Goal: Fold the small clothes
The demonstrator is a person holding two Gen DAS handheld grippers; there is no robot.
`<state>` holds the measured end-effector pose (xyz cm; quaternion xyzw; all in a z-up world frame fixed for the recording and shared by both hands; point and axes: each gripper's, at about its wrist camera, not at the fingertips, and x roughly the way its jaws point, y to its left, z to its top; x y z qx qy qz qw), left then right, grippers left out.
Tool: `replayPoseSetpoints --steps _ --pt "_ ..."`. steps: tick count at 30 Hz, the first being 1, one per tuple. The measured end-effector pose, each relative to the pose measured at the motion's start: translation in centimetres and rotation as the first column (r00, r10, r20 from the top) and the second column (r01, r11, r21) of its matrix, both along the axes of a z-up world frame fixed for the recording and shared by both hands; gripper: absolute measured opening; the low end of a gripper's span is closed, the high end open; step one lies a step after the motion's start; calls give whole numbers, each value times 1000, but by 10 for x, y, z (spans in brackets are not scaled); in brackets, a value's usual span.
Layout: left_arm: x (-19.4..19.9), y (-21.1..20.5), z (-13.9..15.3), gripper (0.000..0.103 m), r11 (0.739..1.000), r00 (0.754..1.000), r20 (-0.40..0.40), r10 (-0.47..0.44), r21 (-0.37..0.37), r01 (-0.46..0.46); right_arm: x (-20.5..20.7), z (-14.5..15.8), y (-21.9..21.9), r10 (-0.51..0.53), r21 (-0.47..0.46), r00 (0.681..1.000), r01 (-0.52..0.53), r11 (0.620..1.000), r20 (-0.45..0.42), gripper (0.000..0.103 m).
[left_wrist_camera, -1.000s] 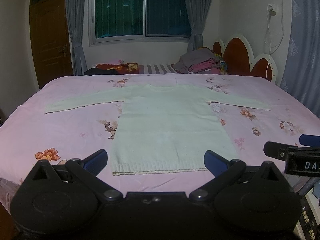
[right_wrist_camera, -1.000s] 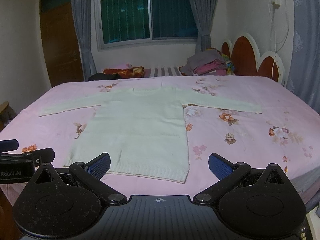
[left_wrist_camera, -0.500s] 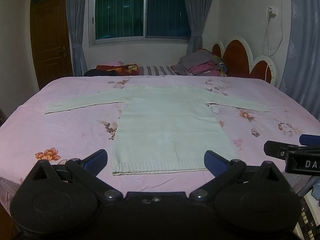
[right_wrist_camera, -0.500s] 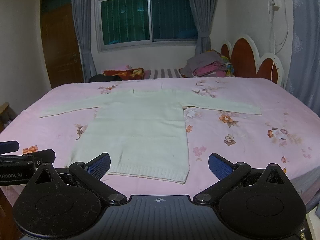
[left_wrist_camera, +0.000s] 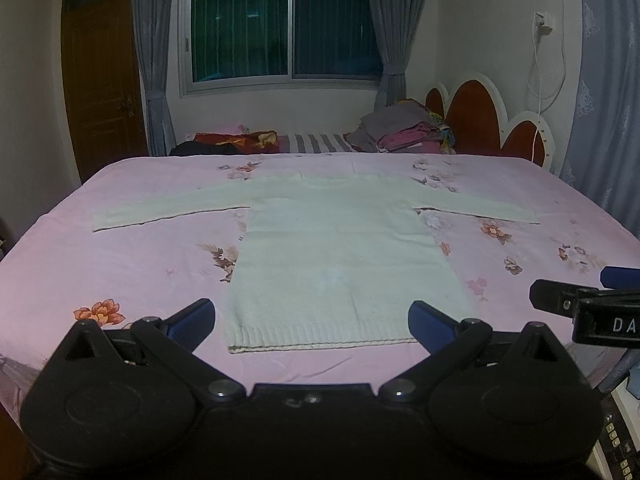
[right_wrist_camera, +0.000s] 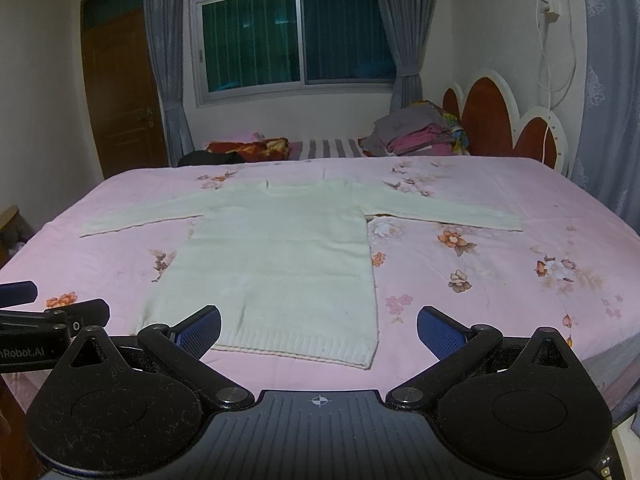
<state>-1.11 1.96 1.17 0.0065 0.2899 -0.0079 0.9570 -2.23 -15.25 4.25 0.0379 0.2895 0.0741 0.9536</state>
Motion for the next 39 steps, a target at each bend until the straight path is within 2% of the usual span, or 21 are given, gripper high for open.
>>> replayPoseSetpoints --steps 17,28,33,39 --pt "-2 -1 -1 103 1000 1000 1 -1 3 1 0 -2 -3 -2 2 1000 2 1000 -5 103" --pt "5 5 -7 103 999 1000 6 -9 -31 9 5 -9 -6 -24 21 1000 24 999 -20 103" --pt "24 10 -6 103 995 996 54 -65 -77 69 23 -13 -11 -58 49 998 59 997 -21 103" --pt "77 12 -7 103 989 993 29 -116 -85 118 61 -11 -17 -110 70 994 111 991 -7 103"
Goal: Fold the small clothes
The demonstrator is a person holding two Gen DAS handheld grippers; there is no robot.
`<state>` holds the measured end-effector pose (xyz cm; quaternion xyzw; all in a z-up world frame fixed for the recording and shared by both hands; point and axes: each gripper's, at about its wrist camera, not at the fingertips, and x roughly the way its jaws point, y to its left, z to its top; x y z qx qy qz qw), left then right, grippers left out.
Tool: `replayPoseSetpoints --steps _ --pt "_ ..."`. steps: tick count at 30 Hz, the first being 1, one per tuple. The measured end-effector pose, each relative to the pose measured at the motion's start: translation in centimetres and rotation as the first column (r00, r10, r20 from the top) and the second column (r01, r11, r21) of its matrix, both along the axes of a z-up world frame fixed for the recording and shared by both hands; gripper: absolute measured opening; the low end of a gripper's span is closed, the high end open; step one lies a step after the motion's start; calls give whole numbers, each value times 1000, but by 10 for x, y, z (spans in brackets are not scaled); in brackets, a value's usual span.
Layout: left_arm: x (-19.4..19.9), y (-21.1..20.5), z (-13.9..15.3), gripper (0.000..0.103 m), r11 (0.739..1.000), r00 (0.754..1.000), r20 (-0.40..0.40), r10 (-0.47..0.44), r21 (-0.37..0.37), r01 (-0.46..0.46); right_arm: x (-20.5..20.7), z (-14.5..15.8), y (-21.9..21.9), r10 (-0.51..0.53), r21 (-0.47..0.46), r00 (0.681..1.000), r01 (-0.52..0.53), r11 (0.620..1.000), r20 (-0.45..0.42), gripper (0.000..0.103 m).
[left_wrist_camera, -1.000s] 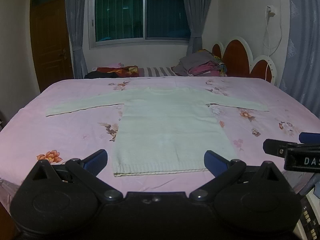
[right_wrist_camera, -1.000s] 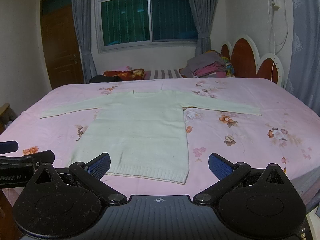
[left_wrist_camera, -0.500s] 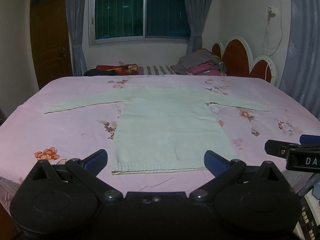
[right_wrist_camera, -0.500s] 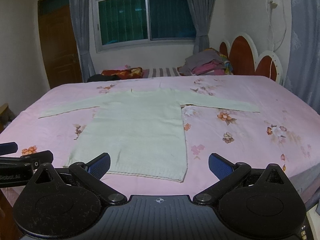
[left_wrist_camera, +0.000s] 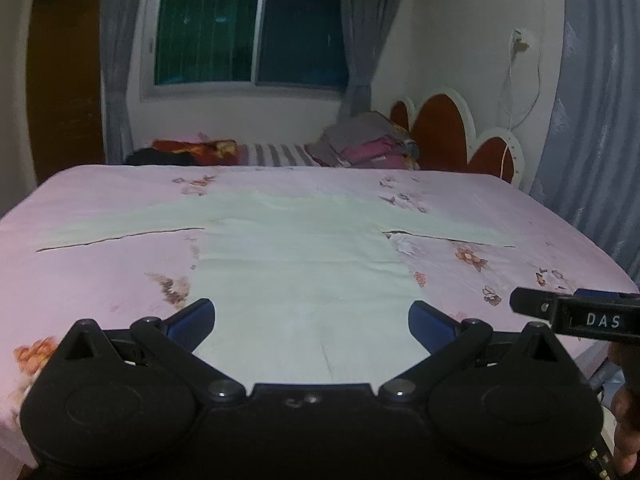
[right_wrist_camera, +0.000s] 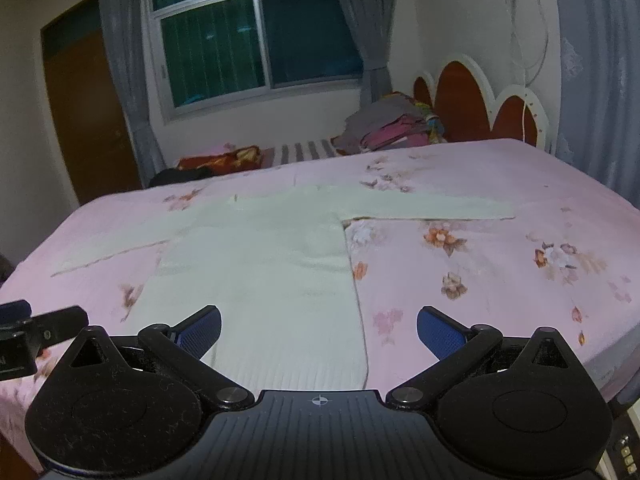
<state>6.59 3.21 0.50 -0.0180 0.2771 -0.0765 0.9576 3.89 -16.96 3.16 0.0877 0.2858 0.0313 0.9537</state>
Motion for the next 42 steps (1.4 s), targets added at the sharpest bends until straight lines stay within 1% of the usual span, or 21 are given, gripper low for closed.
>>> replayPoseSetpoints --steps 2,4,7,11,14,19,20,21,22,24,26,28,29,30,32,37,40,42 --pt "20 3 -2 103 1000 1000 0 9 7 -9 16 1 -1 -20 -1 1000 20 1000 13 103" --pt "42 8 -2 103 1000 1000 2 4 -6 -4 35 3 -3 -44 2 999 44 999 25 102" --pt "68 18 3 103 1000 1000 24 -3 -24 4 62 10 -7 -89 -2 995 89 996 55 102" --pt "100 25 9 103 999 999 28 -26 -31 26 91 20 -17 -151 0 985 151 988 83 102" --pt "124 25 5 103 999 1000 5 -31 -35 31 112 21 -29 -198 -11 976 200 980 86 102" --pt "161 17 -10 103 998 998 -41 -40 -56 38 143 14 -55 -246 -22 967 248 968 72 102" --pt "169 13 -14 103 998 998 -51 -40 -54 38 150 11 -61 -255 -24 965 257 966 67 89" --pt "176 9 -17 103 998 998 -55 -34 -52 31 158 9 -71 -268 -24 962 270 963 59 72" --pt "181 8 -19 103 998 998 -55 -24 -55 21 165 5 -80 -283 -22 958 285 958 45 71" --pt "194 2 -21 103 998 999 -50 -13 -69 10 182 -4 -101 -312 -7 950 312 950 15 71" --pt "210 -5 -24 103 998 999 -41 4 -65 -7 200 -15 -126 -338 18 941 338 941 0 71" --pt "232 -14 -27 103 998 998 -53 32 -54 -35 223 -28 -158 -363 58 932 363 930 -19 57" --pt "244 -19 -29 102 997 997 -67 49 -51 -53 236 -37 -176 -376 79 926 378 922 -41 45" --pt "256 -24 -31 102 997 995 -76 62 -51 -66 247 -44 -193 -391 97 918 395 913 -60 42" --pt "278 -36 -36 102 996 993 -92 74 -45 -79 273 -62 -232 -429 131 898 438 889 -94 42" --pt "317 -72 -50 102 998 988 -140 63 -4 -64 324 -112 -316 -487 212 850 524 825 -202 42" --pt "328 -90 -62 102 998 982 -173 69 25 -66 343 -142 -349 -498 259 830 553 792 -250 42" --pt "335 -97 -70 102 997 975 -209 74 34 -68 349 -159 -365 -499 293 818 571 767 -286 42"
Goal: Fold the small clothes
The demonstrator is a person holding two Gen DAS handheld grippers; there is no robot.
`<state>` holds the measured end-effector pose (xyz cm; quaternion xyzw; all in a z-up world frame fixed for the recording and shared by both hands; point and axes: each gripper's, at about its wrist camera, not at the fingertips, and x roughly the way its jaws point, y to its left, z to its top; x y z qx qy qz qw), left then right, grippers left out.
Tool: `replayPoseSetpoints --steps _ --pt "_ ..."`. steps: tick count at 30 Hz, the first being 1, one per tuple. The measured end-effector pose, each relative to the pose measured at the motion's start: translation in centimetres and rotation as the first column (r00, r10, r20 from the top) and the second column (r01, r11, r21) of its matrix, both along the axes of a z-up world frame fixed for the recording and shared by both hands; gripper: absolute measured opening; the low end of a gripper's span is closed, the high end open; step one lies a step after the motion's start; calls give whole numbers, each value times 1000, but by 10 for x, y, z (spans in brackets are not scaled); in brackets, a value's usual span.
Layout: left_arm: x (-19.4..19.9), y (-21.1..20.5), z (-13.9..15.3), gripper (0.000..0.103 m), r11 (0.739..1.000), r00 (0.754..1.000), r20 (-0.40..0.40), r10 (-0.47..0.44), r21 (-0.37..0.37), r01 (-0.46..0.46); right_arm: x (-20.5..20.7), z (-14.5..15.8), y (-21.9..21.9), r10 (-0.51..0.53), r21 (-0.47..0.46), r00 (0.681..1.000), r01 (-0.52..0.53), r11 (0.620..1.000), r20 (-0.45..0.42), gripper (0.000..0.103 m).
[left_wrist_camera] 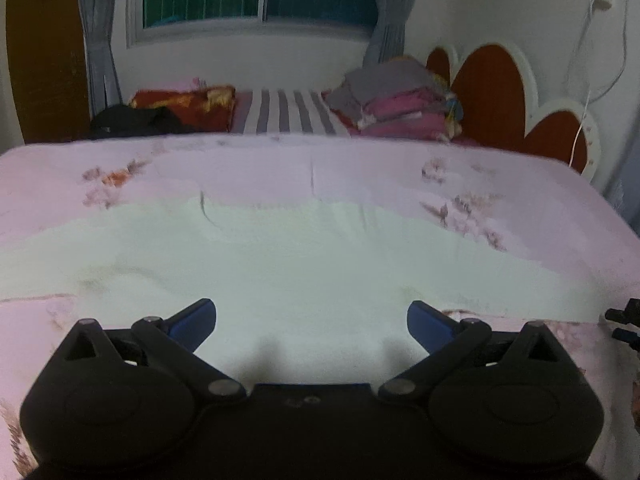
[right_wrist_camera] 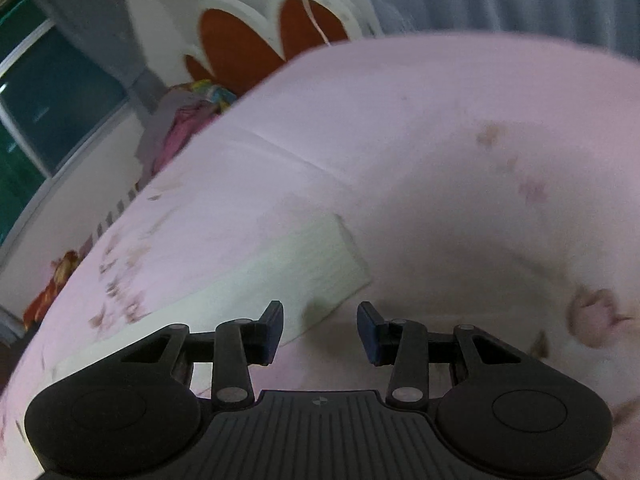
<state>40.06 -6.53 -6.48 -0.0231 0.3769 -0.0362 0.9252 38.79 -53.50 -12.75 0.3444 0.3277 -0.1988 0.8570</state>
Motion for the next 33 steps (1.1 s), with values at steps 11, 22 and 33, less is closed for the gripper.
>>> replayPoseSetpoints --steps 11,22,33 --pt "11 -17 -1 102 998 999 -42 11 54 -9 4 -17 -24 4 81 998 -9 997 56 5" --pt "19 32 -4 102 996 993 -87 84 35 -81 16 22 -14 64 -54 994 -59 997 85 2" --pt "21 126 -14 101 989 988 -53 147 19 -147 64 85 177 473 -172 870 -450 876 136 2"
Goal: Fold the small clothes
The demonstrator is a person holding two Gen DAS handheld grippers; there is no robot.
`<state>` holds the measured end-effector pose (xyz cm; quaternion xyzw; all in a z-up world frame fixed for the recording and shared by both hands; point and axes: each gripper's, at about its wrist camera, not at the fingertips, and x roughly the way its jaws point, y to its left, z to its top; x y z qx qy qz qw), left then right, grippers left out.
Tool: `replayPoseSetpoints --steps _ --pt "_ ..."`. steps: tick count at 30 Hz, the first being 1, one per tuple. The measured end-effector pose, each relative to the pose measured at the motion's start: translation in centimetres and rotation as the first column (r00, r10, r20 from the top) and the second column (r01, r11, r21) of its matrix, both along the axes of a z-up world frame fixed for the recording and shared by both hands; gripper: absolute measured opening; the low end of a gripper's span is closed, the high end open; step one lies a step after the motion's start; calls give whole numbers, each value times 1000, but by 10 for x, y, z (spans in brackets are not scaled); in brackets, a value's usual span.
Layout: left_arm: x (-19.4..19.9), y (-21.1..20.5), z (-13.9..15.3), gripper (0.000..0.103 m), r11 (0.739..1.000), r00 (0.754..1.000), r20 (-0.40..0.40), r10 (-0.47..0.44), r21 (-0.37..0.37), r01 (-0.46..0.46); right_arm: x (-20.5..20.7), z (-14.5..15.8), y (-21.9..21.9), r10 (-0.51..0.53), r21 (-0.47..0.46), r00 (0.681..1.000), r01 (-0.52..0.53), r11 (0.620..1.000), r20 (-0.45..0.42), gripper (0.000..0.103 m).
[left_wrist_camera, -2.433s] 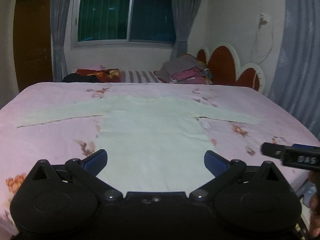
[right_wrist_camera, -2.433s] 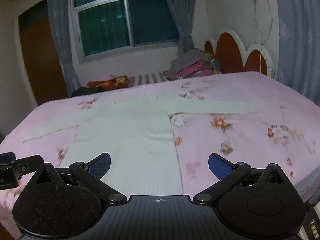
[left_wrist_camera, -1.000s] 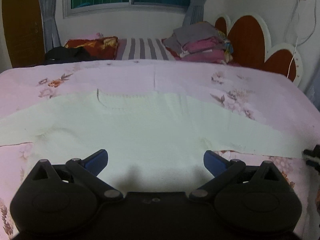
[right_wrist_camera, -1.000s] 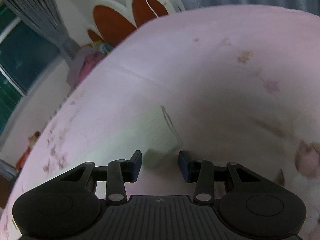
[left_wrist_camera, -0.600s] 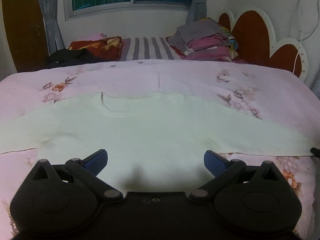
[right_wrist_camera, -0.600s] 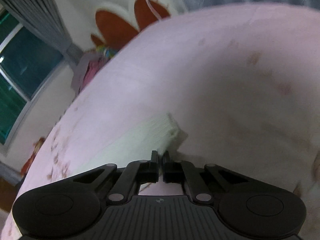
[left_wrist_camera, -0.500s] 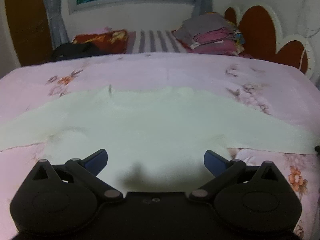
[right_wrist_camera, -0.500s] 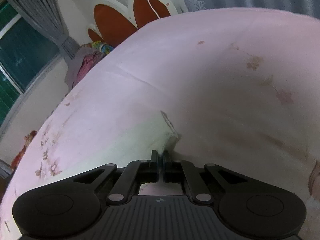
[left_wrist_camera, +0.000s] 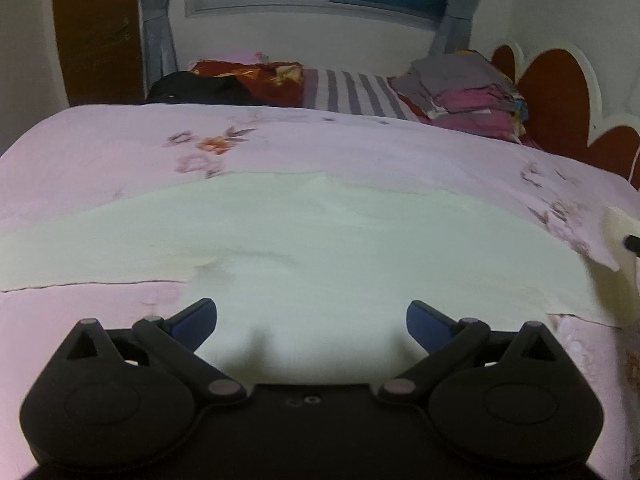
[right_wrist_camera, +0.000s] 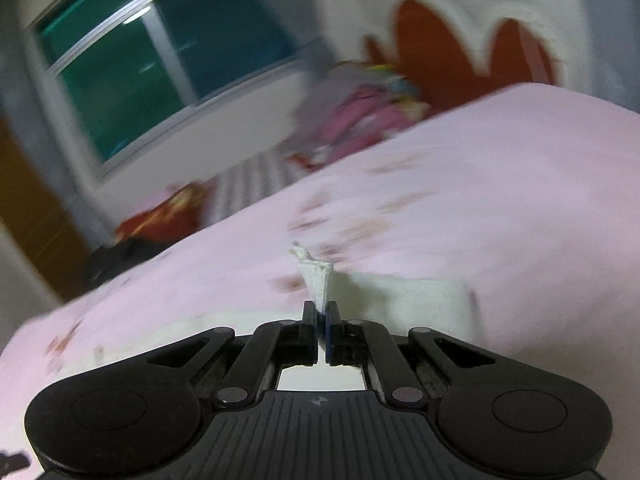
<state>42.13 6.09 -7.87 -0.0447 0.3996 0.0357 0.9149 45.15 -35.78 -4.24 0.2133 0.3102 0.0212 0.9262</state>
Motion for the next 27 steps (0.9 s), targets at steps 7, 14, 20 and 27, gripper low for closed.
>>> replayPoseSetpoints --steps 7,14,20,27 --pt "-23 68 -14 101 1000 1000 -29 -1 20 2 19 -15 163 238 -103 970 -242 965 -42 2" --pt "-43 133 -17 101 998 997 -45 62 -18 -63 20 -53 267 372 -189 924 -383 904 -90 2" --pt "-33 150 -10 102 993 998 -5 65 -98 -65 23 -79 307 460 -168 877 -478 862 -139 75" --pt "29 97 -24 69 937 992 -3 -123 -330 115 -6 -68 258 321 -198 941 -337 920 -111 49"
